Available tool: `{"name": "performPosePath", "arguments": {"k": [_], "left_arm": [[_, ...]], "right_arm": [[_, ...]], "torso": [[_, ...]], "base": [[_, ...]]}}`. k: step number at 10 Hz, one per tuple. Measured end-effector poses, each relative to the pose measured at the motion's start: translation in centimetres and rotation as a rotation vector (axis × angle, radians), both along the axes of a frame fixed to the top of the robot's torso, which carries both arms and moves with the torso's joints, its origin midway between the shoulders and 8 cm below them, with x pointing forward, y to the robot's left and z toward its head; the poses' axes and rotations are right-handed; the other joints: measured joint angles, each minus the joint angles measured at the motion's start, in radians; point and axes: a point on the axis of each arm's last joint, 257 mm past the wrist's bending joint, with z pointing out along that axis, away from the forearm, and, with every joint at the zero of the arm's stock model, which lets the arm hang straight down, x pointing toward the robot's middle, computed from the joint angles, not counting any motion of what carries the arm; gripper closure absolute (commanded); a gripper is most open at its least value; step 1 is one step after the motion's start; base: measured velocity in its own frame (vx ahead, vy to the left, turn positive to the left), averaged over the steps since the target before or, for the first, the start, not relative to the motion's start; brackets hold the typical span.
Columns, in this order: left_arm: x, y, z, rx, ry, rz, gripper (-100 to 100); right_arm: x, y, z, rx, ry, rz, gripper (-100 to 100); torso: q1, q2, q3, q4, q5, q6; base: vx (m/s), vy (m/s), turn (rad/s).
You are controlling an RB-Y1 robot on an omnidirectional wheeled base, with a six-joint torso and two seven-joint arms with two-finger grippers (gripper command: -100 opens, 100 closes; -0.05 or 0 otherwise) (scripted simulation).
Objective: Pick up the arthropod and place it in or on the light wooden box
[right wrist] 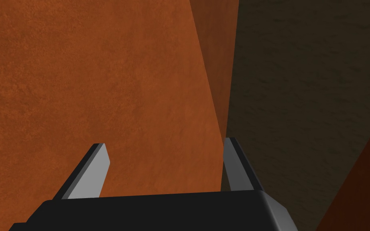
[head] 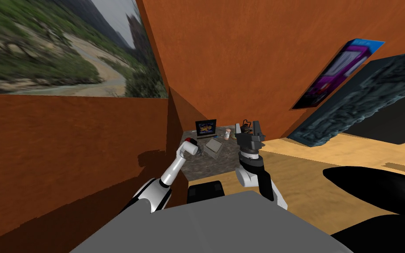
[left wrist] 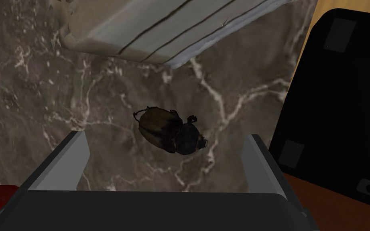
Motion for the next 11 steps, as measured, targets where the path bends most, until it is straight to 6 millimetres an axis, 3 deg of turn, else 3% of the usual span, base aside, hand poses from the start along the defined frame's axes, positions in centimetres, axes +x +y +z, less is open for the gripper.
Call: {"name": "performPosePath", "arguments": {"k": [2, 3, 7, 8, 9, 11], "left_arm": [[0.2, 0.3, -1.0, 0.000, -0.001, 0.003, -100], [0.3, 0.4, -1.0, -0.001, -0.003, 0.002, 100], [0.4, 0.3, -0.9, -0.002, -0.006, 0.003, 100], [0.4, 0.3, -0.9, -0.002, -0.006, 0.003, 0], [0.4, 0.3, -0.9, -0.002, -0.006, 0.003, 100], [0.1, -0.1, 0.1, -0.002, -0.006, -0.003, 100]], "right_arm": [[0.0, 0.0, 0.0, 0.000, 0.000, 0.000, 0], [0.0, 0.0, 0.0, 0.000, 0.000, 0.000, 0], [0.0, 0.0, 0.0, 0.000, 0.000, 0.000, 0], [0.0, 0.0, 0.0, 0.000, 0.000, 0.000, 0], [0.0, 0.0, 0.0, 0.000, 0.000, 0.000, 0], [0.0, 0.0, 0.0, 0.000, 0.000, 0.000, 0]], "torso": [[-0.001, 0.000, 0.000, 0.000, 0.000, 0.000], [0.000, 0.000, 0.000, 0.000, 0.000, 0.000], [0.001, 0.000, -0.001, -0.001, 0.000, 0.000], [0.001, 0.000, -0.001, -0.001, 0.000, 0.000], [0.001, -0.001, -0.001, -0.001, 0.000, 0.000], [0.003, 0.001, 0.000, -0.001, 0.001, 0.000]], "base": [[0.013, -0.026, -0.013], [0.000, 0.000, 0.000], [0.000, 0.000, 0.000], [0.000, 0.000, 0.000], [-0.005, 0.021, 0.032], [-0.014, 0.026, 0.016]]}}
